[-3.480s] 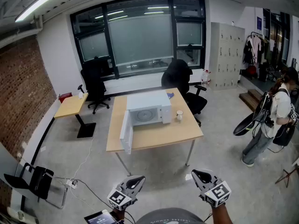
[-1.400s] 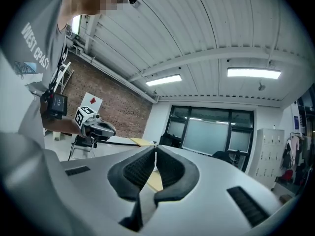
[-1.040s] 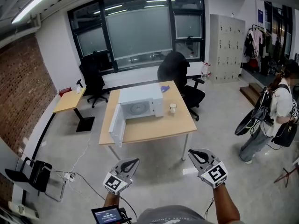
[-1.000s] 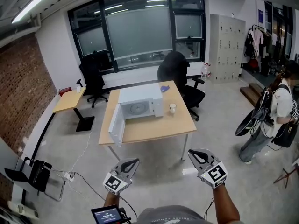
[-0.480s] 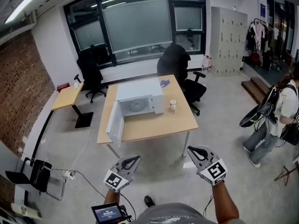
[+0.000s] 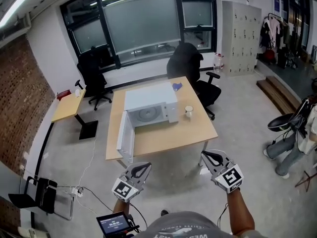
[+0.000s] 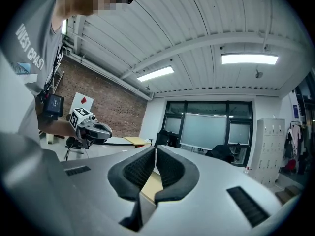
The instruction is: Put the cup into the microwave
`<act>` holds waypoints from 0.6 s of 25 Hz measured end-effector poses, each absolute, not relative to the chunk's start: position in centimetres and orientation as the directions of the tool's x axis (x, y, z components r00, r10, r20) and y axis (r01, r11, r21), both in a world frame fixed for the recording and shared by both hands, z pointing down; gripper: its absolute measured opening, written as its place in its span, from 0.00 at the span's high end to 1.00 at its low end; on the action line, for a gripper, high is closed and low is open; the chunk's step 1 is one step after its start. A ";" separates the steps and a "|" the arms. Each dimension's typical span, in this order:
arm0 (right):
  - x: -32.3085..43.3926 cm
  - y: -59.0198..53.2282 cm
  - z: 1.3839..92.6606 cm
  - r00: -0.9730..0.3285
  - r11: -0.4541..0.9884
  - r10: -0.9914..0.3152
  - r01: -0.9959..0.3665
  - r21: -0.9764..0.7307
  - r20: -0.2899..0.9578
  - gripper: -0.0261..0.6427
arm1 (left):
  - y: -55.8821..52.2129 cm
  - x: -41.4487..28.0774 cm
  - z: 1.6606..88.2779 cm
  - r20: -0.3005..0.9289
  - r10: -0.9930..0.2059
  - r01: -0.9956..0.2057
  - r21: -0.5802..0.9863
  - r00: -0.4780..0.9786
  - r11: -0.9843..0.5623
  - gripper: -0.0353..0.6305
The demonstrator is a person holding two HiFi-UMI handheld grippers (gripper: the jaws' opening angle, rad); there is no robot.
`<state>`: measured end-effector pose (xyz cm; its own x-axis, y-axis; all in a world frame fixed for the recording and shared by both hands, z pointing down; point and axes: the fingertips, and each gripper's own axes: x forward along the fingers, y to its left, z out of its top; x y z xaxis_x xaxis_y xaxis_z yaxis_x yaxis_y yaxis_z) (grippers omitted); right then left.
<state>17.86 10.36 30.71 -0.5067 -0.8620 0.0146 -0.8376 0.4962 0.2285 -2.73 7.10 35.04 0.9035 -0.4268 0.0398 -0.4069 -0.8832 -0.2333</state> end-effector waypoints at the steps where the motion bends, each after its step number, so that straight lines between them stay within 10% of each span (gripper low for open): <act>1: 17.6 9.5 30.7 -0.499 0.489 -0.867 -0.841 0.234 0.018 0.93 | 6.3 -3.0 35.1 0.041 -0.419 -0.399 -0.231 0.907 -0.887 0.92; 15: 15.1 -4.4 33.3 -0.449 0.448 -0.892 -0.867 0.216 0.050 0.93 | -5.8 -5.5 36.4 0.036 -0.365 -0.351 -0.201 0.930 -0.915 0.92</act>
<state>15.08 -4.44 33.30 -0.4487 -0.8923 0.0503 -0.8674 0.4483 0.2157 -5.47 -5.80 36.40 0.9304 -0.3648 0.0360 -0.3509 -0.9147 -0.2005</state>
